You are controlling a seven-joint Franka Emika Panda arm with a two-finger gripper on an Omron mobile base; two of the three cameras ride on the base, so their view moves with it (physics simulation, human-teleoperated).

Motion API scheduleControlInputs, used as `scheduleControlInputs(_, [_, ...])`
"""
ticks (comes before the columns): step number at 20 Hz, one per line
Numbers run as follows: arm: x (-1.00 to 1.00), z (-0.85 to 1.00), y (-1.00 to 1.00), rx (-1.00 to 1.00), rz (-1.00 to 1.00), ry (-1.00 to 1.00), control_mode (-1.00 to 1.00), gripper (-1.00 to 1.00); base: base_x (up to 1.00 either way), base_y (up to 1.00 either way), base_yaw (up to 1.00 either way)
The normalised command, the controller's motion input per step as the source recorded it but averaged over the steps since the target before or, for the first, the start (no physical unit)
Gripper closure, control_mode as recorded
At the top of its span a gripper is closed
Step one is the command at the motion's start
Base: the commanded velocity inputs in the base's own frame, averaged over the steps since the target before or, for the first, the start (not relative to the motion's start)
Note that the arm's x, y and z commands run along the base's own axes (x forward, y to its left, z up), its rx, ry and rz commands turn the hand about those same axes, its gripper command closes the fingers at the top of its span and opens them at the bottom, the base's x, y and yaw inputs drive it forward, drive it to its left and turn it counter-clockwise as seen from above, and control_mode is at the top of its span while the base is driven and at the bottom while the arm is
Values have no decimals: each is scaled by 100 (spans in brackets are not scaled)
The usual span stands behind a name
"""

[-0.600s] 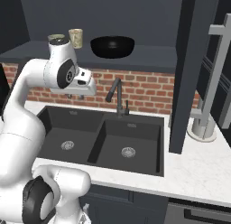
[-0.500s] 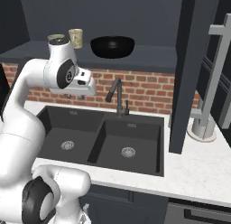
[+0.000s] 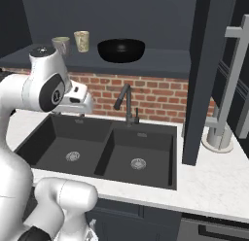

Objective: Gather all objects into one cabinet and sort the glasses and bowls to opposite sides.

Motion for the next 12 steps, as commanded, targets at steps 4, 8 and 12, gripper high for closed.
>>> scheduleControlInputs(4, [-96, 45, 0, 0, -1, -14, -100, -100, 0, 0, 0])
scheduleControlInputs(8, [-73, 58, 0, 0, -5, -11, -100, -100, 0, 0, 0])
scheduleControlInputs(12, [-33, 66, -10, 0, -4, -2, -100, -100, 0, 0, 0])
